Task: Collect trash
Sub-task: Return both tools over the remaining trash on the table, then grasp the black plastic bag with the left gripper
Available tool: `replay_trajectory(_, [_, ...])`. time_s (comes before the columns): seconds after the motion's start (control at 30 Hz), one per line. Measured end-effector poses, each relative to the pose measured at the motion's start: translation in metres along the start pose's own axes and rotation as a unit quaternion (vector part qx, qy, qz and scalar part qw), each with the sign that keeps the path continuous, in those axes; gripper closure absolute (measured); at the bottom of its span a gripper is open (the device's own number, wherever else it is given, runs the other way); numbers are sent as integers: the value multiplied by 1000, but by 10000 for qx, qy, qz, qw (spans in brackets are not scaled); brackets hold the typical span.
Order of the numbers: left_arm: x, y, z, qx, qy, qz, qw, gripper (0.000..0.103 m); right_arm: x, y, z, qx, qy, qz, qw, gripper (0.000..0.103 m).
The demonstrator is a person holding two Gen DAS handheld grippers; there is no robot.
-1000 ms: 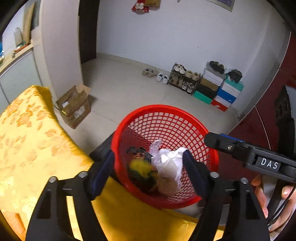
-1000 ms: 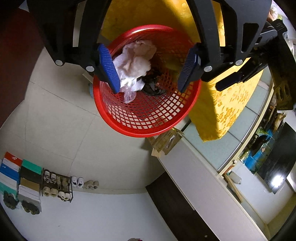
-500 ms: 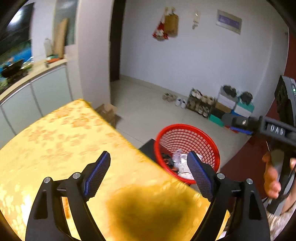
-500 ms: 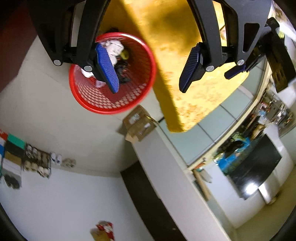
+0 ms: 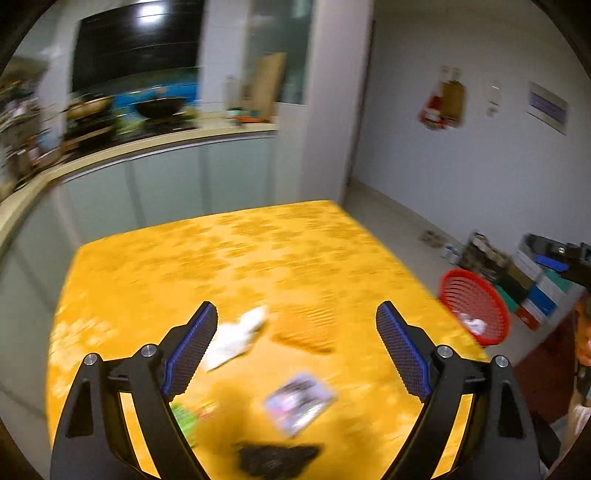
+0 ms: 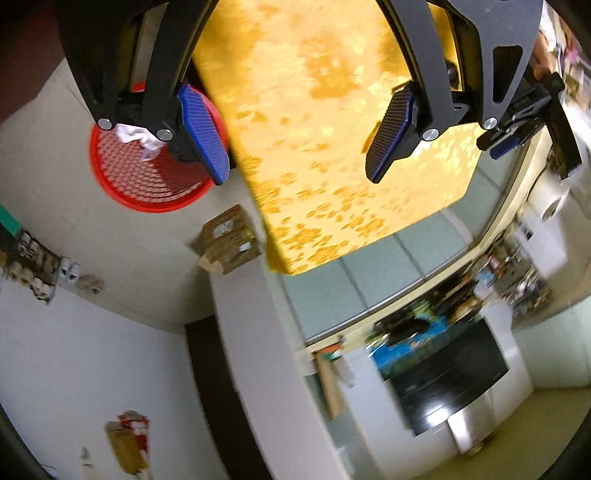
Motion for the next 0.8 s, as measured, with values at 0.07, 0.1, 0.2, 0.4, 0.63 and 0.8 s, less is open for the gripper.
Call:
replay_trajectory(0.07, [-7, 12, -25, 193, 183, 23, 9996, 18, -1, -7, -16, 140, 109, -68, 9998, 29])
replay_trajectory(0.1, [-10, 15, -32, 240, 256, 12, 9994, 18, -1, -10, -24, 208, 191, -104, 9995, 29])
replay_trajectory(0.2, [-25, 21, -51, 311, 435, -98, 9985, 18, -4, -21, -48, 397, 388, -218, 9982, 29])
replay_trajectory(0.4, [-66, 15, -57, 266, 535, -489, 9970, 18, -24, -54, -94, 711, 800, -649, 9921, 29])
replay_trajectory(0.63, [-97, -6, -45, 59, 400, -837, 9957, 18, -49, -97, -128, 791, 1149, -1024, 9849, 29])
replay_trajectory(0.8, [-111, -21, -41, -67, 438, -1049, 9935, 22, -66, -123, -152, 968, 1396, -1230, 9778, 29])
Point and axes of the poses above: each gripper's, at about its wrist camera, not at the fingertips, and y roughly against the way its jaws point, z to its right, x to its top, the point moved 1 cm from there along -y, roughly the way its jaws point, and after that the axes turned 10 degrees about y, right-handed, at the moved point
